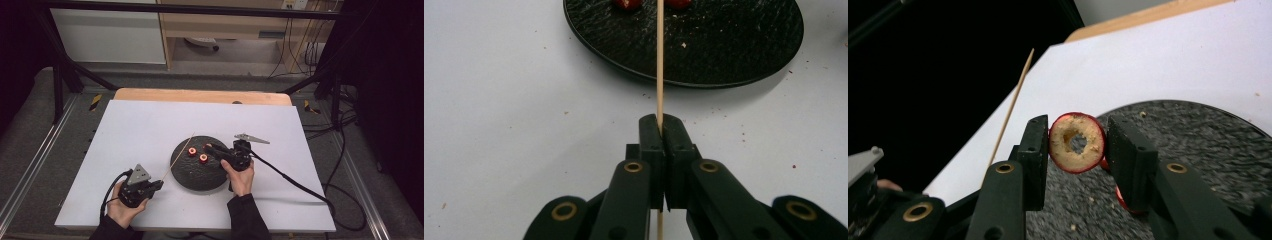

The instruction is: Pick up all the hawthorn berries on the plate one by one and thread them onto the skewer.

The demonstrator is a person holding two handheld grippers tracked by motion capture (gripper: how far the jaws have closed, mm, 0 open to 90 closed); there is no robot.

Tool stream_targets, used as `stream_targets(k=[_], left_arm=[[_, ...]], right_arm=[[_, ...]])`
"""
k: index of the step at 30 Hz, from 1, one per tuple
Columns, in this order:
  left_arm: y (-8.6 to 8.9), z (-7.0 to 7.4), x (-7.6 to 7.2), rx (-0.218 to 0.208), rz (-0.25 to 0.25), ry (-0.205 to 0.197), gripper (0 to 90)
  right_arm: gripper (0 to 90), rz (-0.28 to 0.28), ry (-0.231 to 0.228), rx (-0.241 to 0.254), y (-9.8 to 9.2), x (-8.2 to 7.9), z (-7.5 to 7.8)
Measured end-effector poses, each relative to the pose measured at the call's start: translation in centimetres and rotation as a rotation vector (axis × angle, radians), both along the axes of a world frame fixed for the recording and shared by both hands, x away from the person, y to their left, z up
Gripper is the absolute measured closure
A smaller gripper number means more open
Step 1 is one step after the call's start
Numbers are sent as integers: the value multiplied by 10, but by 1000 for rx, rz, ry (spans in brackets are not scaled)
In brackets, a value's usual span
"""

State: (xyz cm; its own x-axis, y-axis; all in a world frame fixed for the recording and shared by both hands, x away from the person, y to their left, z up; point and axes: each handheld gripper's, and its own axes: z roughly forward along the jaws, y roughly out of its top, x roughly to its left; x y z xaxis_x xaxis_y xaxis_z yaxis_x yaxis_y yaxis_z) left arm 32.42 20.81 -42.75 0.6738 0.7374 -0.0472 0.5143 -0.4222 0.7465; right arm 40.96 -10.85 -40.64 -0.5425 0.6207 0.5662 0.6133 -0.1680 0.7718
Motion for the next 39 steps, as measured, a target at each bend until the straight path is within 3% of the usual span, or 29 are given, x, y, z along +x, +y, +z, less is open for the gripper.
stream_targets(k=[7,15,31,39], left_arm=[[-2,0,-2,-14,7,0,885],[-5,-1,-4,-45,23,6,885],[-13,-1,-7,-69,25,8,885],[-21,-2,-7,-90,24,14,885]], right_arm=[[625,-40,-23,45,7,-4,-7],[625,-90,-71,114,3,-2,3],[626,-175,-89,224,0,14,9],[626,-182,-102,259,3,20,14]])
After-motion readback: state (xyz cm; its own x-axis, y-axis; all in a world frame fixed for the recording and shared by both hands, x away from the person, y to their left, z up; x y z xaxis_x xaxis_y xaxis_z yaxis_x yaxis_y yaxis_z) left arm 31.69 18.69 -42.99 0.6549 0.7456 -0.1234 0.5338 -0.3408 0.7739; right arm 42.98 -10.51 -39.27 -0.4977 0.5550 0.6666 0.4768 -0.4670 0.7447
